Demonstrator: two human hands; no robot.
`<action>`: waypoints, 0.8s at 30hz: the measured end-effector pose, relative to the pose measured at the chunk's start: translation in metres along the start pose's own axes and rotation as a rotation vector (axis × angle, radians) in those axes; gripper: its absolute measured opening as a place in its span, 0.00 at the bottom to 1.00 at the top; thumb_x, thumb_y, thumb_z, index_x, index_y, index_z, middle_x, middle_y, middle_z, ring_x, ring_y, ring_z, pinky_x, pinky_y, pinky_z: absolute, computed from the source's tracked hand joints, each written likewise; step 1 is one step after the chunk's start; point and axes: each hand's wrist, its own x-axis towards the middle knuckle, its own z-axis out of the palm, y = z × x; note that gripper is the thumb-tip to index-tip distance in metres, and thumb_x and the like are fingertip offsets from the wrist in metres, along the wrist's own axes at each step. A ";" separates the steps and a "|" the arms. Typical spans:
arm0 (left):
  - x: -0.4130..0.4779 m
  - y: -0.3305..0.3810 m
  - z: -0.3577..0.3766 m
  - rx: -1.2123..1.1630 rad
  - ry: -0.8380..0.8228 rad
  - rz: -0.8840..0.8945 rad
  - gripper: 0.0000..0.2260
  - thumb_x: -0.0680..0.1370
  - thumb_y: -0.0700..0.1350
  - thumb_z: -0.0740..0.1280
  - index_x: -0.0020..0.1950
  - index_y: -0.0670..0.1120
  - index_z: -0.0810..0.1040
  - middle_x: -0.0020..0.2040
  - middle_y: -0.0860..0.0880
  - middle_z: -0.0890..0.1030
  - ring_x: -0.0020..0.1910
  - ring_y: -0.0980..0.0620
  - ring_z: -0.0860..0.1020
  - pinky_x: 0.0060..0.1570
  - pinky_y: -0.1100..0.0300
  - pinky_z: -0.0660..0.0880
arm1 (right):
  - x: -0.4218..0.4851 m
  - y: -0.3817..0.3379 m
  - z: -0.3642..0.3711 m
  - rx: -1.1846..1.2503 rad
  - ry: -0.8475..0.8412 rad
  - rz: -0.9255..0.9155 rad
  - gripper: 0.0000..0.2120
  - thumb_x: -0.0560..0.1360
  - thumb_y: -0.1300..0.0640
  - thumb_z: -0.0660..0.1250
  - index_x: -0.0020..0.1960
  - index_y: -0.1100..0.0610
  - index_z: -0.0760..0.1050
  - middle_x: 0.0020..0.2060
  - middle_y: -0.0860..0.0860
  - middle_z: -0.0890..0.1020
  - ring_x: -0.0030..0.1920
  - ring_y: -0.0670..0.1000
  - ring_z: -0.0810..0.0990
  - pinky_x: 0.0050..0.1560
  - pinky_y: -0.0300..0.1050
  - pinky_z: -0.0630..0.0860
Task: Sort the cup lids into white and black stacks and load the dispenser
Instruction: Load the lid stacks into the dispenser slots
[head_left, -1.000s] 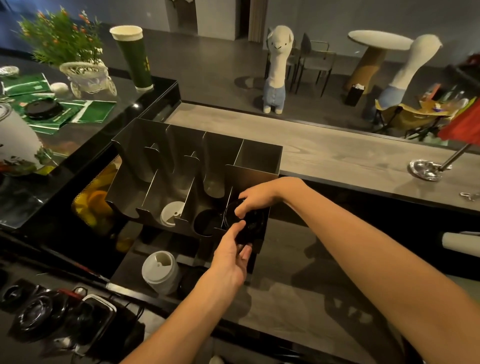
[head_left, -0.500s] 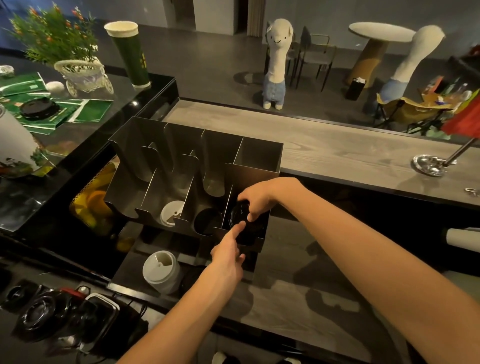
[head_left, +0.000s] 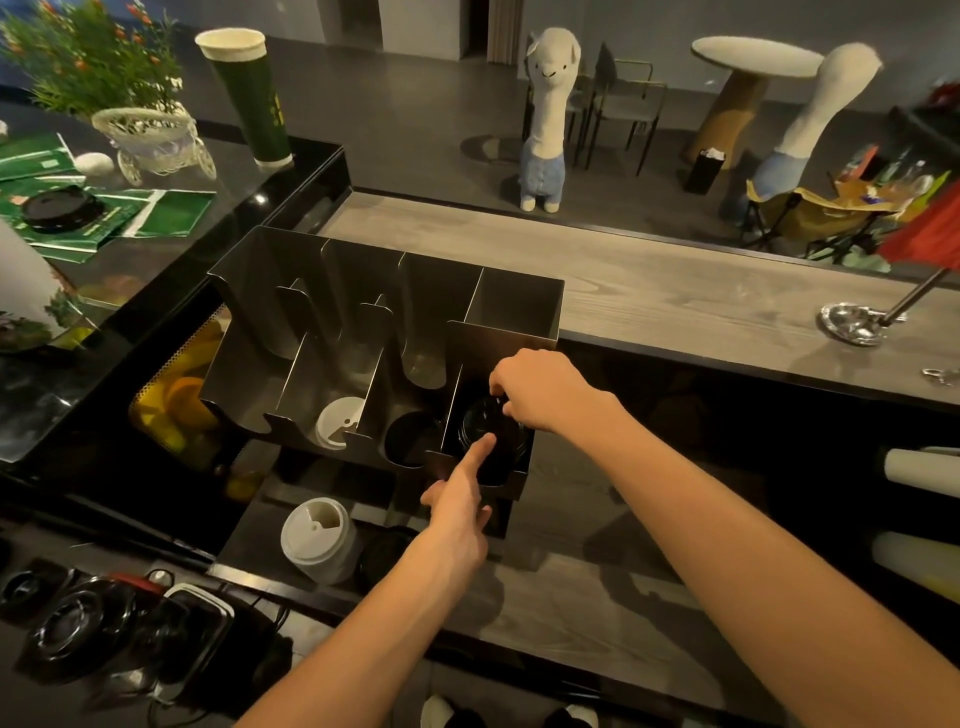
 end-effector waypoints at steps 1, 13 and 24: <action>0.000 -0.001 0.000 0.003 0.004 0.000 0.53 0.68 0.54 0.82 0.82 0.45 0.52 0.72 0.41 0.71 0.70 0.41 0.71 0.71 0.48 0.71 | 0.000 -0.001 0.003 0.000 0.014 0.010 0.15 0.79 0.58 0.69 0.65 0.53 0.79 0.53 0.53 0.84 0.53 0.53 0.84 0.54 0.48 0.81; 0.005 -0.002 -0.003 0.024 0.017 0.005 0.54 0.68 0.56 0.81 0.82 0.44 0.50 0.73 0.39 0.71 0.71 0.39 0.71 0.72 0.47 0.70 | -0.021 -0.009 0.007 -0.082 0.150 0.082 0.10 0.77 0.56 0.72 0.58 0.53 0.80 0.47 0.51 0.82 0.47 0.51 0.83 0.49 0.47 0.81; 0.011 -0.007 0.001 0.022 0.037 0.037 0.49 0.70 0.54 0.80 0.80 0.43 0.53 0.72 0.39 0.72 0.72 0.40 0.70 0.73 0.45 0.68 | -0.029 -0.013 0.020 0.023 0.208 0.025 0.15 0.80 0.52 0.67 0.66 0.55 0.77 0.59 0.53 0.77 0.57 0.52 0.78 0.51 0.46 0.78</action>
